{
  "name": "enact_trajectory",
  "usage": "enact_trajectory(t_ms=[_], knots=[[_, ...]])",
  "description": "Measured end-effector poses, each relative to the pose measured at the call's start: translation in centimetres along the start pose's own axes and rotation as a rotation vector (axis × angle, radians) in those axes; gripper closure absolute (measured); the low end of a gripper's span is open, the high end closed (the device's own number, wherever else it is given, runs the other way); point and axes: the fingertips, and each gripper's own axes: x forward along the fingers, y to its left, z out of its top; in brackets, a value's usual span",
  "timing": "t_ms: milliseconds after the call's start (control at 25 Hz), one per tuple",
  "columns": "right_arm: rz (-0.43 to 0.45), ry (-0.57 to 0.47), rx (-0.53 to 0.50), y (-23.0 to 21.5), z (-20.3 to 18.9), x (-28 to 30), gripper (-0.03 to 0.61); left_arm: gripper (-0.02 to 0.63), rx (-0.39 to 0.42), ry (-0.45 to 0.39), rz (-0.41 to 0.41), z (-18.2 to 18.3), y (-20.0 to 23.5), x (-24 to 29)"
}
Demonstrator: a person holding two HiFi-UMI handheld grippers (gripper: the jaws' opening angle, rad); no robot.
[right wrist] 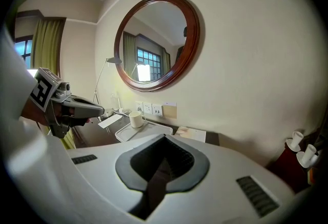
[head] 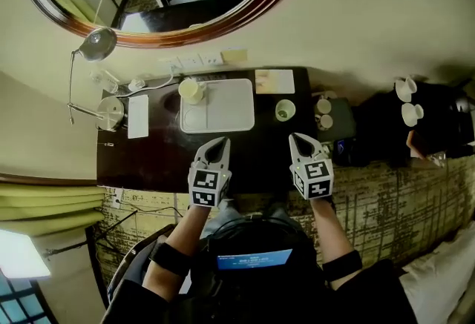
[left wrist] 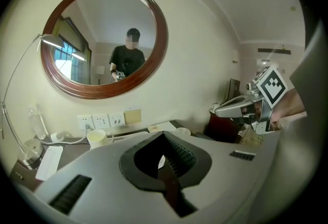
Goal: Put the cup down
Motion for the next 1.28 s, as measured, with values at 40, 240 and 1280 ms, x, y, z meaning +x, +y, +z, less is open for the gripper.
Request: enact_trajectory(t_ms=[40,240,1280], knots=[[0.006,0.003,0.0,0.2,-0.1,0.2,0.575,0.614,-0.01,0.0,-0.001,-0.1,0.1,-0.1],[0.038,0.019,-0.008,1.1,-0.5,0.6,0.575,0.614,-0.051,-0.008,0.01,-0.7,0.6,-0.1],[0.372,0.131,-0.161,16.9,2.2,12.0,0.574,0.227,0.074,0.175,-0.087,-3.4,16.7,6.5]])
